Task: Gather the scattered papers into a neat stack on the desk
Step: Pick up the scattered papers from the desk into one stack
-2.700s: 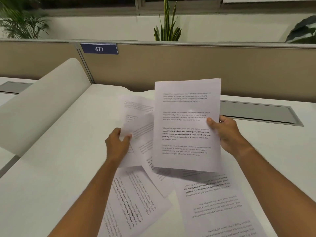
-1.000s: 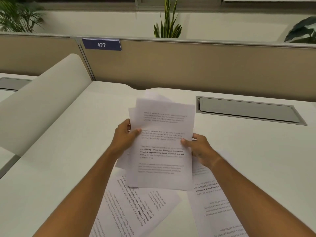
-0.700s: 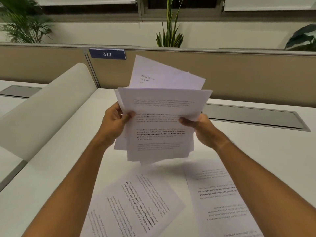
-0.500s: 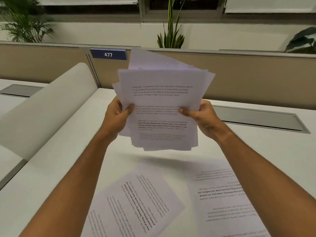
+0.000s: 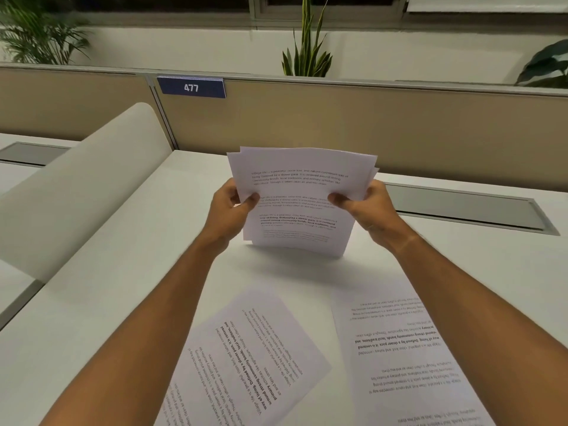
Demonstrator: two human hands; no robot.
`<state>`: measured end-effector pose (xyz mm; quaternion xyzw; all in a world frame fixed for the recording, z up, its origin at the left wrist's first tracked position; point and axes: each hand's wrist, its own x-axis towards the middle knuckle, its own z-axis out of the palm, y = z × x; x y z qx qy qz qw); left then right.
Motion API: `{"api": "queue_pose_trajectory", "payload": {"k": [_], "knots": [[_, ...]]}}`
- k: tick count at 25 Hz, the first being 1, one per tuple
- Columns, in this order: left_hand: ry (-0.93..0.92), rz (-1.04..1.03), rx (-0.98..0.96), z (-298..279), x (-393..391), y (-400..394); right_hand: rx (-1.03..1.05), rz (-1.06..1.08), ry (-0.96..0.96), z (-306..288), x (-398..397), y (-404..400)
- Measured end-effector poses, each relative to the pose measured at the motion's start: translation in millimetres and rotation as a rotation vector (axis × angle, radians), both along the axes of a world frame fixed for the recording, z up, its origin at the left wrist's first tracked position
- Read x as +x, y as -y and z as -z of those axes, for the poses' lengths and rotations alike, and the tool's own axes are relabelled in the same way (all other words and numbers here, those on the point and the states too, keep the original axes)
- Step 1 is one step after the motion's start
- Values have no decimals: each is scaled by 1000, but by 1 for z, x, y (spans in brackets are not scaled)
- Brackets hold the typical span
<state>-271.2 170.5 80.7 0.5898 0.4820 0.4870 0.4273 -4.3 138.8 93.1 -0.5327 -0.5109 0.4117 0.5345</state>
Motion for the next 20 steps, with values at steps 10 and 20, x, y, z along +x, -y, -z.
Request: {"api": "queue_pose_trajectory", "payload": {"k": [10,20], "knots": [[-48,-60,75,-16,-17,-14,126,-23,45,-12,17,-7],[-10,-99,-95,13,1,4,-28,31,107,29,7,1]]}}
